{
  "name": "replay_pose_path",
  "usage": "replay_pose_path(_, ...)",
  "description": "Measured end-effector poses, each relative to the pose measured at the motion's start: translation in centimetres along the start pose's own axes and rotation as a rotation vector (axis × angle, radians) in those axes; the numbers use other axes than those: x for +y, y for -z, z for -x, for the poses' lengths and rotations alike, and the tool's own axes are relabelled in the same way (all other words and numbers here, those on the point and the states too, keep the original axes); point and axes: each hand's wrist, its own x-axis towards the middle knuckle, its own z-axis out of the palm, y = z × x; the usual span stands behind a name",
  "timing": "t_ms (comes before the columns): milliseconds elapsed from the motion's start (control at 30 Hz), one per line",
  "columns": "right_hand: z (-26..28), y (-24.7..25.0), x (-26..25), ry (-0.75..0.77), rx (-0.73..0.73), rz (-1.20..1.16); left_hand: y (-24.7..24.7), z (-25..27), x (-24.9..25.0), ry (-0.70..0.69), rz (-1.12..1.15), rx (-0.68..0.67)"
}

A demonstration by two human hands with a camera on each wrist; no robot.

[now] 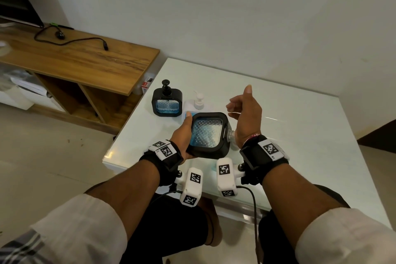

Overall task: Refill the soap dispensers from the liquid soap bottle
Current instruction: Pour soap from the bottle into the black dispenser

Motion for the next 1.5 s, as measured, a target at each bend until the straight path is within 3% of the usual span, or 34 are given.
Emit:
replay_pose_path(267, 0.1, -0.2, -0.6, -0.038, 0.008, -0.009, 0.3, -0.3, 0.1, -0.012, 0.006, 0.004)
replay_pose_path(633, 0.7, -0.5, -1.0, 0.019, -0.040, 0.073, 0.0, -0.2, -0.1, 0.012, 0.032, -0.007)
replay_pose_path(1000, 0.4, -0.3, -0.8, -0.068, -0.028, 0.159, -0.2, -0.2, -0.1, 0.022, 0.027, -0.008)
replay_pose_path(1233, 0.5, -0.2, -0.9, -0.028, -0.048, 0.116, -0.1, -0.3, -0.2, 0.007, 0.023, -0.015)
replay_pose_path(1500, 0.4, -0.6, -0.2, 0.022, -0.044, 0.230, 0.2, -0.8, -0.3, 0.010, 0.017, -0.002)
